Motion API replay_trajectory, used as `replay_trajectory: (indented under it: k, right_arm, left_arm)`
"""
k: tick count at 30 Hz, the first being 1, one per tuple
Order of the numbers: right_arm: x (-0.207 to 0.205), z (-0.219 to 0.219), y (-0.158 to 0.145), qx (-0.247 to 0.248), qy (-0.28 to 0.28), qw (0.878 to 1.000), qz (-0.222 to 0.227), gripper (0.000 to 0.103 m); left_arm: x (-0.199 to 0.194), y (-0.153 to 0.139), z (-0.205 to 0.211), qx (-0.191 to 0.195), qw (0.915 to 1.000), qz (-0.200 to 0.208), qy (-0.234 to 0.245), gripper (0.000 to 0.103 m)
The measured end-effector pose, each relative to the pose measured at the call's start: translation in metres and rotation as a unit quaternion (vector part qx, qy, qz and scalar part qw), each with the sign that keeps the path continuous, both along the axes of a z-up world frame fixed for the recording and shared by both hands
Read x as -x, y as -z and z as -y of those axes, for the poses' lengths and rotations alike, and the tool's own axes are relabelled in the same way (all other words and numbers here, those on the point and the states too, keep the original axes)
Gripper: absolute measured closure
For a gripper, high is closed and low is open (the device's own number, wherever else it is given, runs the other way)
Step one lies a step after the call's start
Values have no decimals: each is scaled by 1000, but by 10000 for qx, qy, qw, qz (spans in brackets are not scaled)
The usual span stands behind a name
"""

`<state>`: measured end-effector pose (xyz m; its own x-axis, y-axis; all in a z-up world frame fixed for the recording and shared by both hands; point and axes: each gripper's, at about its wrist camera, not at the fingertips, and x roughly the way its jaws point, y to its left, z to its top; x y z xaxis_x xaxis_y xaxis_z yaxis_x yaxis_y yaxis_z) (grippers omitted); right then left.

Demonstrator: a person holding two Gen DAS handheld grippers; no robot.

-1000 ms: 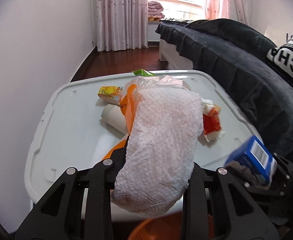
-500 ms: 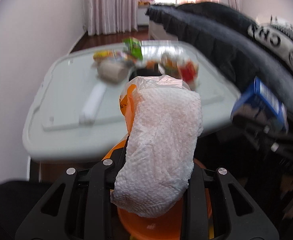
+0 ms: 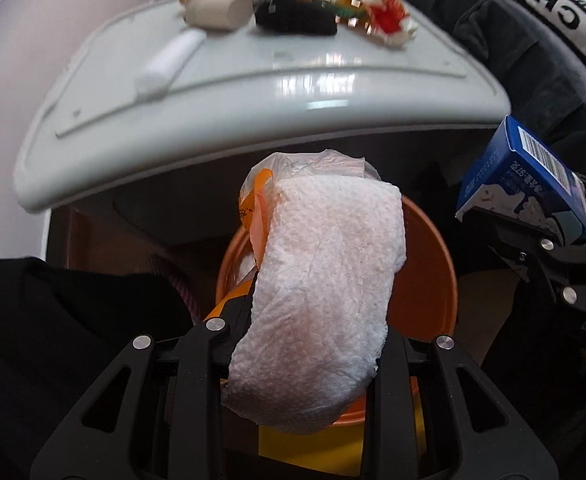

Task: Collect trash
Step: 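Carry both items over the orange bucket and open both grippers to drop them, then grasp the white foam roll with the left gripper and lift it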

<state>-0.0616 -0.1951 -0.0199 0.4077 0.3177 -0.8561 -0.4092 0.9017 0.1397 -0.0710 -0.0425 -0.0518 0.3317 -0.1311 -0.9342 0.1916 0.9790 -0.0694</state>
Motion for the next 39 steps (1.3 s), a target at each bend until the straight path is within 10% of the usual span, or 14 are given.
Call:
replay_trajectory:
  k: [5,9,28,39]
  right_arm:
    - [-9,-3,22,77,-38,9989,-460,49]
    - [-13,-1,28,132,73,9979,-628,30]
    - [-18,20,11,-310,391,9980,-393,29]
    - [-43,26,-5,-459,546,9974,24,29]
  left_arm:
    - [-3,17,-1,-179,9993,-338,-55,72]
    - [-4,23,-10,-282,9979,-491,-302,32]
    - [-2,11,-16,-76,9987,-260,-429,30]
    - [-102,-35,-51,-336,9947,632,-742,22]
